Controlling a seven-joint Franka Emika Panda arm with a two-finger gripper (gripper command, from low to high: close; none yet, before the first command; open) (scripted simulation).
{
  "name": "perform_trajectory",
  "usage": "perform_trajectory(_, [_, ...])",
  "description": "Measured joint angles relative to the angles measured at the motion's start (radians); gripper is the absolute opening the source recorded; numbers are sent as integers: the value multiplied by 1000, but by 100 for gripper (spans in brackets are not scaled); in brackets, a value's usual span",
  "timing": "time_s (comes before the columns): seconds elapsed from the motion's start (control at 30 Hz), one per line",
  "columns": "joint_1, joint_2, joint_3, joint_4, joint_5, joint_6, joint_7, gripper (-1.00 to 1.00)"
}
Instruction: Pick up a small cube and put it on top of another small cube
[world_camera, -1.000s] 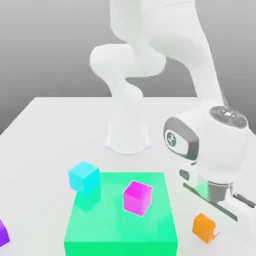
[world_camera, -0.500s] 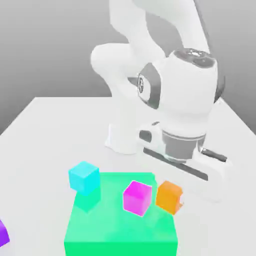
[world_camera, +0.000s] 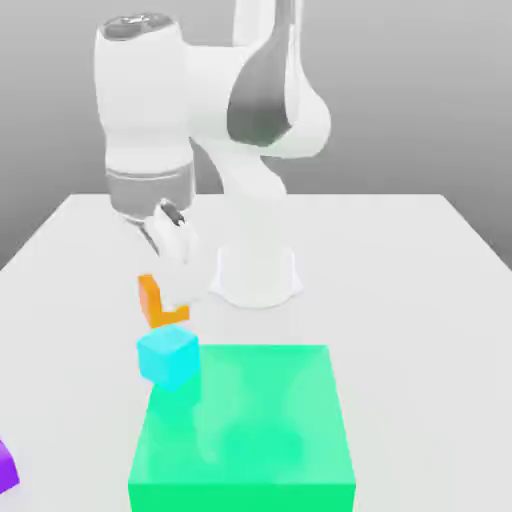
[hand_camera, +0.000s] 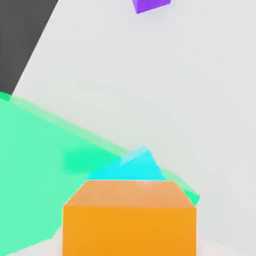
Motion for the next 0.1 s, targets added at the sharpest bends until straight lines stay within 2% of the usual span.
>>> perform_trajectory(0.1, [0,0,0,0,0,0,0,100])
